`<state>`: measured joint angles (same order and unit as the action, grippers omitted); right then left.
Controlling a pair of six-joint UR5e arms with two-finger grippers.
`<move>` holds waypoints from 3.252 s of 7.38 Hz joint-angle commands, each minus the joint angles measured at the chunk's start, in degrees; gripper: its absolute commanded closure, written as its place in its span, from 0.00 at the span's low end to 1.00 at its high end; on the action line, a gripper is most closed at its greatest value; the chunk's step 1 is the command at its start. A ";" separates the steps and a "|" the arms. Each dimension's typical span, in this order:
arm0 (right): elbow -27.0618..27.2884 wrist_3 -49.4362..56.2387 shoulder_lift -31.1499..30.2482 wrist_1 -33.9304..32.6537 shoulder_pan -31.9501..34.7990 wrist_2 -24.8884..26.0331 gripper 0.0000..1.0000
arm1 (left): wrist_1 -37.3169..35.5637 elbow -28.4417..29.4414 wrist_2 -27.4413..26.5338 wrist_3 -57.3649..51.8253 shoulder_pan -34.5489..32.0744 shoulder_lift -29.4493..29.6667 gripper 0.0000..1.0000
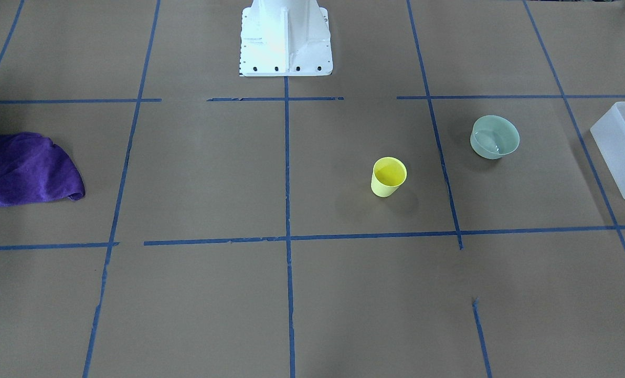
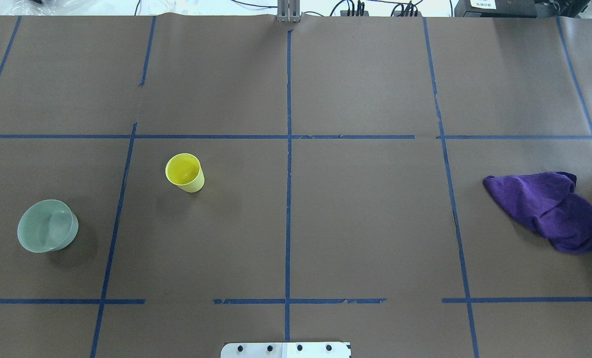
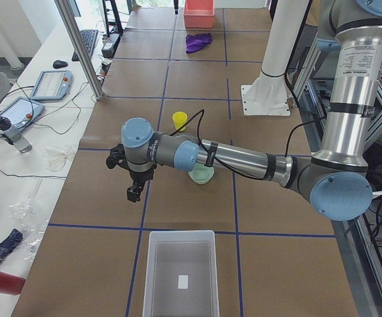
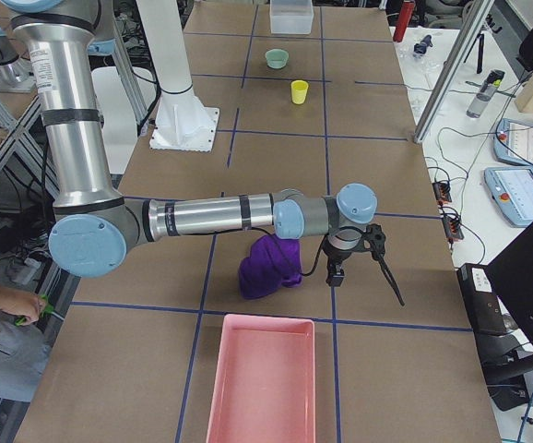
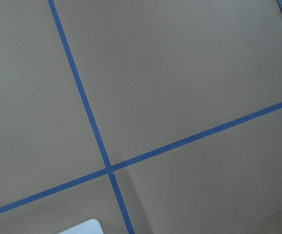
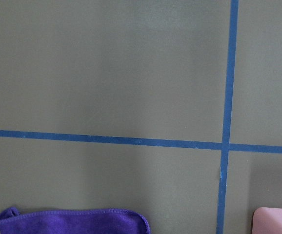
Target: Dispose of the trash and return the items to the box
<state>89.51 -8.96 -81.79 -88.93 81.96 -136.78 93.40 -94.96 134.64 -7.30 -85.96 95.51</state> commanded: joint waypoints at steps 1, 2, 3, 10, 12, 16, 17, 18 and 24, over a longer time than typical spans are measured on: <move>0.06 -0.36 0.05 3.56 -0.13 0.11 0.00 | -0.15 -0.57 -0.08 0.62 0.09 0.12 0.00; -0.38 -0.36 0.05 3.59 -0.48 0.19 0.00 | -0.23 -2.93 -0.69 0.54 6.10 0.38 0.00; -0.47 -0.36 -0.03 3.68 -0.74 0.19 0.00 | -0.24 -3.13 -4.18 0.62 9.64 0.73 0.00; -0.39 -0.45 -0.39 3.59 -1.18 0.11 0.00 | 15.32 -15.25 -1.84 44.08 33.63 2.56 0.00; -0.39 -0.45 -0.65 3.50 -1.27 0.11 0.00 | 14.88 -14.55 -6.91 61.90 40.06 6.96 0.00; -1.00 -0.36 -1.00 3.59 -1.36 0.11 0.00 | 14.62 -8.59 -12.65 68.83 42.55 12.33 0.00; -1.00 -0.36 -1.00 3.59 -1.27 0.11 0.00 | 14.70 -6.32 -14.04 69.09 42.55 14.07 0.00; -1.00 -0.36 -1.00 3.59 -1.36 0.11 0.00 | 14.79 -4.73 -14.32 69.44 42.63 15.22 0.00; -1.09 -0.45 -1.09 3.59 -1.36 0.02 0.00 | 14.97 -1.63 -14.32 69.09 47.12 16.03 0.34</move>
<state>88.42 -9.39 -82.82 -85.34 80.60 -136.76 108.36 -96.81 120.33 61.78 -39.38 111.54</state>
